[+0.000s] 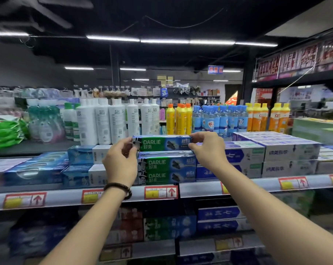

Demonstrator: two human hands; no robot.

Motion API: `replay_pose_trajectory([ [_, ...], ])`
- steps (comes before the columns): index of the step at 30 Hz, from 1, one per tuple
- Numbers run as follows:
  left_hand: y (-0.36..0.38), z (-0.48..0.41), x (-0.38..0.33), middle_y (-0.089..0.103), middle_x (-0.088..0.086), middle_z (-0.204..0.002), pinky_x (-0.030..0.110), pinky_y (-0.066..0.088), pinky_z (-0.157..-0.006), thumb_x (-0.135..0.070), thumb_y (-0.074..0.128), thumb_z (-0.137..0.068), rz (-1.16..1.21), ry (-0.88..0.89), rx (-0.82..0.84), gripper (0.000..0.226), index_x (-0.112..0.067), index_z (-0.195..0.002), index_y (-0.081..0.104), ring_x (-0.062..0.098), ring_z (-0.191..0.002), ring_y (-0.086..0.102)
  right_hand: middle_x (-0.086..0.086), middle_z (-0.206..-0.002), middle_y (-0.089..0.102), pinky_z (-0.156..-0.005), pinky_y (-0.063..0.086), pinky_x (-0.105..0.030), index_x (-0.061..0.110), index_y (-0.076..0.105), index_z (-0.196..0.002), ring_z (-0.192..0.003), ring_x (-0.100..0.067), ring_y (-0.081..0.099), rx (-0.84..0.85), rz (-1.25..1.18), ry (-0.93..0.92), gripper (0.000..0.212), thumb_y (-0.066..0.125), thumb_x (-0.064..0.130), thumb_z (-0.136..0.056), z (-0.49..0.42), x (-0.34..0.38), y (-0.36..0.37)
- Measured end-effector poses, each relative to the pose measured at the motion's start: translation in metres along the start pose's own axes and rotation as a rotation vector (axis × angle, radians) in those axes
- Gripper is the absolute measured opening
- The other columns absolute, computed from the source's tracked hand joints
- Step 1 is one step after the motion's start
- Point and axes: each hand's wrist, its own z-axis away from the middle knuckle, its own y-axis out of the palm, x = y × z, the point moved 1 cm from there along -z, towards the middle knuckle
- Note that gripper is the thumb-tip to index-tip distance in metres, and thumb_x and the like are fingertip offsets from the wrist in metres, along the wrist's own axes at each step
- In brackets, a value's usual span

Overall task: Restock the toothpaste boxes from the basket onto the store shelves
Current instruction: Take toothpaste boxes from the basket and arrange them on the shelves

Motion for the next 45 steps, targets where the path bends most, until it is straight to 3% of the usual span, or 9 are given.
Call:
replay_pose_trajectory([
  [5, 0.003, -0.002, 0.004, 0.076, -0.007, -0.097, 0.026, 0.054, -0.089, -0.011, 0.074, -0.095, -0.052, -0.025, 0.043, 0.033, -0.025, -0.125, 0.076, 0.004, -0.085, 0.068, 0.017, -0.097, 0.074, -0.093, 0.038, -0.041, 0.034, 0.078, -0.117, -0.105, -0.015, 0.066, -0.03, 0.088, 0.002, 0.02, 0.077, 0.034, -0.096, -0.004, -0.007, 0.005],
  [9, 0.005, 0.0, 0.005, 0.076, -0.005, -0.101, 0.028, 0.056, -0.092, -0.01, 0.074, -0.095, -0.067, -0.022, 0.07, 0.035, -0.026, -0.126, 0.075, 0.005, -0.085, 0.068, 0.014, -0.102, 0.076, -0.089, 0.028, -0.04, 0.034, 0.08, -0.113, -0.096, -0.013, 0.059, -0.053, 0.111, 0.014, 0.015, 0.074, 0.031, -0.099, -0.004, -0.007, 0.007],
  [14, 0.009, 0.004, 0.003, 0.076, -0.005, -0.1, 0.025, 0.054, -0.089, -0.013, 0.074, -0.095, -0.068, -0.021, 0.076, 0.035, -0.024, -0.128, 0.074, 0.004, -0.084, 0.068, 0.011, -0.106, 0.077, -0.09, 0.031, -0.042, 0.033, 0.081, -0.115, -0.108, -0.019, 0.061, -0.086, 0.139, 0.001, 0.017, 0.074, 0.032, -0.099, -0.001, -0.007, 0.007],
  [25, 0.013, 0.008, 0.003, 0.075, -0.004, -0.101, 0.043, 0.059, -0.097, -0.023, 0.077, -0.092, -0.11, 0.01, 0.101, 0.037, -0.024, -0.129, 0.073, 0.018, -0.093, 0.071, 0.012, -0.104, 0.074, -0.085, 0.024, -0.041, 0.036, 0.077, -0.118, -0.117, -0.025, 0.057, -0.07, 0.138, -0.009, 0.019, 0.073, 0.038, -0.099, 0.003, -0.008, 0.005],
  [29, 0.008, 0.01, 0.002, 0.075, -0.007, -0.097, 0.035, 0.058, -0.094, -0.02, 0.077, -0.093, -0.092, -0.005, 0.108, 0.037, -0.022, -0.13, 0.072, 0.014, -0.089, 0.07, 0.012, -0.104, 0.072, -0.086, 0.024, -0.041, 0.036, 0.074, -0.123, -0.119, -0.024, 0.056, -0.076, 0.146, -0.037, 0.023, 0.071, 0.036, -0.1, 0.009, -0.005, 0.002],
  [35, -0.005, 0.013, 0.007, 0.071, -0.009, -0.1, 0.039, 0.059, -0.092, -0.015, 0.076, -0.091, -0.083, -0.005, 0.104, 0.033, -0.024, -0.123, 0.069, 0.01, -0.09, 0.068, 0.014, -0.099, 0.069, -0.083, 0.02, -0.039, 0.031, 0.075, -0.109, -0.113, -0.018, 0.054, -0.201, 0.109, -0.157, 0.013, 0.072, 0.029, -0.096, 0.027, -0.001, -0.001],
  [40, -0.023, 0.017, 0.012, 0.068, -0.007, -0.099, 0.028, 0.054, -0.081, -0.011, 0.074, -0.092, -0.073, 0.001, 0.098, 0.028, -0.024, -0.114, 0.063, 0.002, -0.085, 0.063, 0.015, -0.094, 0.069, -0.083, 0.023, -0.038, 0.029, 0.074, -0.099, -0.105, -0.018, 0.055, -0.25, 0.067, -0.198, 0.005, 0.075, 0.028, -0.094, 0.051, 0.006, 0.006],
  [45, -0.041, 0.026, 0.016, 0.068, -0.009, -0.098, 0.017, 0.049, -0.069, -0.011, 0.073, -0.092, -0.073, 0.017, 0.125, 0.023, -0.023, -0.109, 0.063, 0.005, -0.073, 0.065, 0.015, -0.09, 0.069, -0.081, 0.027, -0.038, 0.028, 0.073, -0.096, -0.098, -0.015, 0.054, -0.252, 0.065, -0.205, 0.002, 0.074, 0.027, -0.094, 0.073, 0.013, 0.013],
])
